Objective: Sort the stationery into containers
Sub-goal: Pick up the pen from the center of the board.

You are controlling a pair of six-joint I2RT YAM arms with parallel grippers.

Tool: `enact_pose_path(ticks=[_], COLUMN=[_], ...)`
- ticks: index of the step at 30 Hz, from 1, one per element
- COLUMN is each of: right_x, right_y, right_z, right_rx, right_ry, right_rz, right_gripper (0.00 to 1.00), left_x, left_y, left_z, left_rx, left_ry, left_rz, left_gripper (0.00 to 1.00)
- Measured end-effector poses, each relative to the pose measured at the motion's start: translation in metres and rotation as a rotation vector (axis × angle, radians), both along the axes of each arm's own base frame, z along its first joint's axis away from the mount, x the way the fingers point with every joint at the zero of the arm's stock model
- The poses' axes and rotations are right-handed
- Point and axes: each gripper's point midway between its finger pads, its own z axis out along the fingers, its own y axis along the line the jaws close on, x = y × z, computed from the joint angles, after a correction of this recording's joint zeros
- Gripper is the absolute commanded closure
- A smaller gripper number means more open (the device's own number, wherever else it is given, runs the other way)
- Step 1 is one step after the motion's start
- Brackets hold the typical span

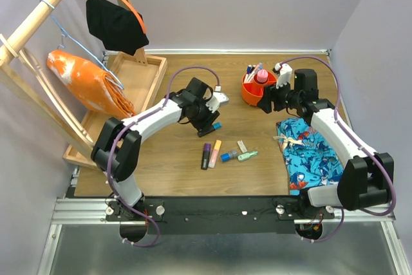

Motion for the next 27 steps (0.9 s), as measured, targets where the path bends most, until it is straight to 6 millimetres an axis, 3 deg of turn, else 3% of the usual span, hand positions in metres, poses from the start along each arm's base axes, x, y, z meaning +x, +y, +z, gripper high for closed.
enact_pose_path(ticks=[11, 18, 23, 27], right_x=[0.002, 0.007, 0.007, 0.008], right_y=[0.000, -0.003, -0.004, -0.005], right_z=[0.001, 0.006, 0.006, 0.006], right_rx=[0.000, -0.010, -0.016, -0.019], right_ry=[-0.004, -0.021, -0.022, -0.021], right_rz=[0.000, -0.018, -0.027, -0.031], right_gripper=[0.30, 0.30, 0.30, 0.30], left_x=[0.033, 0.033, 0.030, 0.028], left_y=[-0.036, -0.035, -0.033, -0.038], left_z=[-0.030, -0.055, -0.065, -0.066], left_rx=[0.118, 0.178, 0.200, 0.211], left_ry=[-0.011, 0.036, 0.063, 0.055], left_rz=[-0.058, -0.049, -0.038, -0.044], left_gripper=[0.48, 0.48, 0.59, 0.81])
